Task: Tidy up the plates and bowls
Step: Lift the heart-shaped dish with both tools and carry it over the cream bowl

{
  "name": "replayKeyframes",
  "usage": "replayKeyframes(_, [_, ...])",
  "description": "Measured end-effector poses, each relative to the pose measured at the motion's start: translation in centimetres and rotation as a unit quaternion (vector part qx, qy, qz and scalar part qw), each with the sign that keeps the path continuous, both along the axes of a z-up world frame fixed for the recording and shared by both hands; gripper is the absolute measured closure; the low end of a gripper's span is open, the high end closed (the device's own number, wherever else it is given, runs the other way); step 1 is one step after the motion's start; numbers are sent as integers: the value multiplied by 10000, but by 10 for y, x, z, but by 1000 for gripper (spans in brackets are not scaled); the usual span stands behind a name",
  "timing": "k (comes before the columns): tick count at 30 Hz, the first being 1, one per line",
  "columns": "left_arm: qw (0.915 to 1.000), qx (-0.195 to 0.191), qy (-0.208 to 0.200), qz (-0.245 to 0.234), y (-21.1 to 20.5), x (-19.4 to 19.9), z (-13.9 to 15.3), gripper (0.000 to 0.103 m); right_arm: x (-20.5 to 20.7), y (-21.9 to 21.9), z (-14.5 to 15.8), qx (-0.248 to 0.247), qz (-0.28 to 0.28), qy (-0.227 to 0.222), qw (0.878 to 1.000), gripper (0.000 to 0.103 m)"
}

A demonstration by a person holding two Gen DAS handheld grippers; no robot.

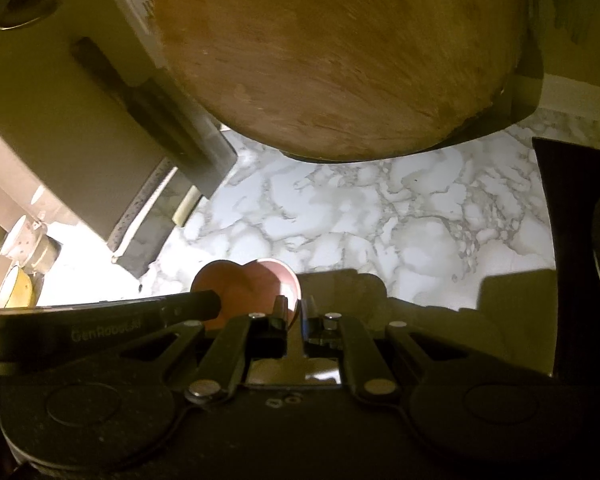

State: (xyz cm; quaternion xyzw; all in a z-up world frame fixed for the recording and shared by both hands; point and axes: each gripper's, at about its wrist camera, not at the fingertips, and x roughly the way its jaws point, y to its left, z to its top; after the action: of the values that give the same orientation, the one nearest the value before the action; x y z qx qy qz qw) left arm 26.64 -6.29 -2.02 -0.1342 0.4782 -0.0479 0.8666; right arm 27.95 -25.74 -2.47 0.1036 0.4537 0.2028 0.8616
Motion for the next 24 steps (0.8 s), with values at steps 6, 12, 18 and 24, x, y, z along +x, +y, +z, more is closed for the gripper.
replayKeyframes(6, [10000,15,-92,-21,7,-26,11,94,-25,8,12,14,52,-135,9999,98])
replayKeyframes(12, [9999,18,-132,27,16,-54,19,94,-49,16,23,34,125,-237,9996,98])
replayKeyframes(18, [9999,47,-135,75,26,-79,23,94,-72,26,26,7,249,-265,9993,98])
replayKeyframes(24, [9999,106,-21,70,34,-98,17,94,-90,37,22,-55,398,-211,9990,98])
